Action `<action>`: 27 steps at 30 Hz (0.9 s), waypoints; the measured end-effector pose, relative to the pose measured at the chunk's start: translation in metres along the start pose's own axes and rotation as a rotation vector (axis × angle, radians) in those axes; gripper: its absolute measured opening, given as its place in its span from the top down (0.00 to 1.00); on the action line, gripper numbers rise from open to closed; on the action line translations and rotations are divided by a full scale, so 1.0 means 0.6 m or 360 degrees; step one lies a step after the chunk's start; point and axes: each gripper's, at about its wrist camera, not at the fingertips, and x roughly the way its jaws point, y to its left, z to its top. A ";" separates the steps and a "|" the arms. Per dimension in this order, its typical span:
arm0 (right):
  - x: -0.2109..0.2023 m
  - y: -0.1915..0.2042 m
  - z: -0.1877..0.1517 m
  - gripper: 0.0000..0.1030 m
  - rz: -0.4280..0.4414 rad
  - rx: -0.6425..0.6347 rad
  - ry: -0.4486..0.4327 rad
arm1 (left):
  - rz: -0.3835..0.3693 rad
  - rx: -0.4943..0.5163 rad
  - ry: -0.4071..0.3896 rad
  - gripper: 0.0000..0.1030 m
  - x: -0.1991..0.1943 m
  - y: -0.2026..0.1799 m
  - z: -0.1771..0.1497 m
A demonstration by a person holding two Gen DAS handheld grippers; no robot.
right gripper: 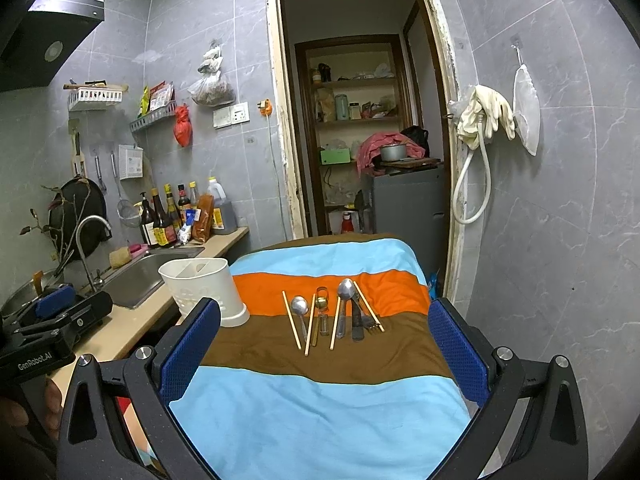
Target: Organize utensils
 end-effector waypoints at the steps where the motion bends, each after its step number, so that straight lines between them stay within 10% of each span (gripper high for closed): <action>1: 0.000 0.001 -0.001 0.01 0.0001 0.0000 0.0000 | 0.0000 0.0000 0.0000 0.00 0.001 0.000 0.000; 27: 0.006 0.005 -0.006 0.01 -0.0004 0.0005 0.0009 | 0.0004 0.0001 0.0006 0.00 0.000 -0.011 -0.003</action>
